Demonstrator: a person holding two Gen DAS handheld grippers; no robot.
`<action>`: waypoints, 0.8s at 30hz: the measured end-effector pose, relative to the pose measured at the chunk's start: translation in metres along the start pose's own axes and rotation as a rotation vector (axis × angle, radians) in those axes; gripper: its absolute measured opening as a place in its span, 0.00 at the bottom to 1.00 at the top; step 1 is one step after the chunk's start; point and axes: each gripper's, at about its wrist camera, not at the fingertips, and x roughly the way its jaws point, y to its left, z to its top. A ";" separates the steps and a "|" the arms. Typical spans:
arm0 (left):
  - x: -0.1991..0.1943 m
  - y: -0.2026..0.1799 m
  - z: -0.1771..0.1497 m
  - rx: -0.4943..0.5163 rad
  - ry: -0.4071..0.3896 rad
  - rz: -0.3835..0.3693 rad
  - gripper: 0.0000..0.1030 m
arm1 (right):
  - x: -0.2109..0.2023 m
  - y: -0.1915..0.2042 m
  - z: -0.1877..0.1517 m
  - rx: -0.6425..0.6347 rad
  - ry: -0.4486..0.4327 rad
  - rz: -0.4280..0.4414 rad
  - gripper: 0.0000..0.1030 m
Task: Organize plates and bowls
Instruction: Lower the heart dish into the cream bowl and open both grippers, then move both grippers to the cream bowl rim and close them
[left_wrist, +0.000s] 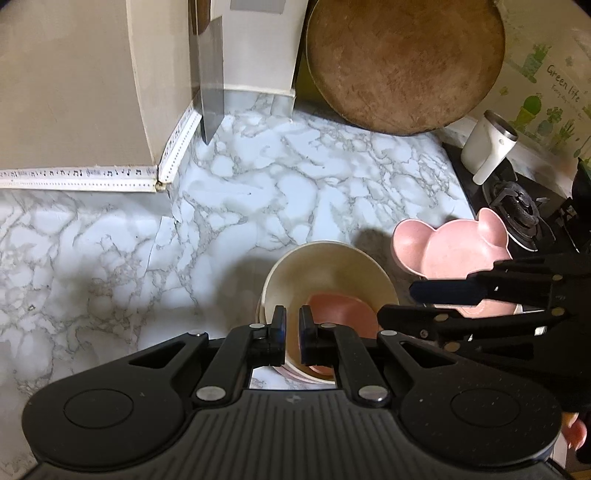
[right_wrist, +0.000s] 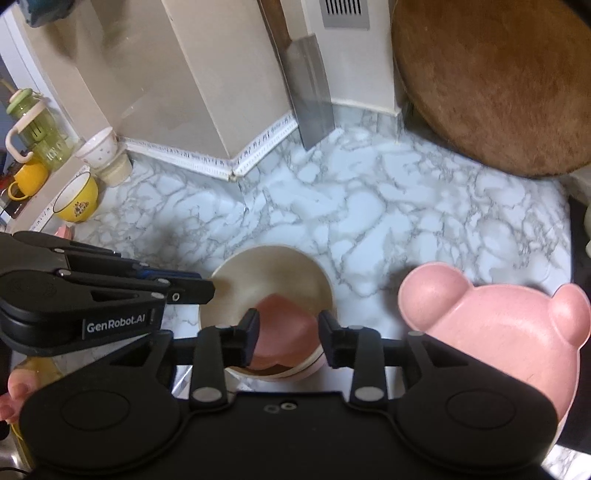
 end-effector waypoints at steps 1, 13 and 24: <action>-0.002 0.000 -0.001 0.002 -0.008 0.002 0.06 | -0.003 0.000 0.000 -0.001 -0.010 -0.001 0.39; -0.020 0.002 -0.009 0.019 -0.114 0.017 0.26 | -0.017 -0.006 -0.001 0.006 -0.062 -0.009 0.58; -0.010 0.012 -0.017 -0.009 -0.133 0.050 0.69 | -0.001 -0.019 -0.004 0.052 -0.051 -0.066 0.88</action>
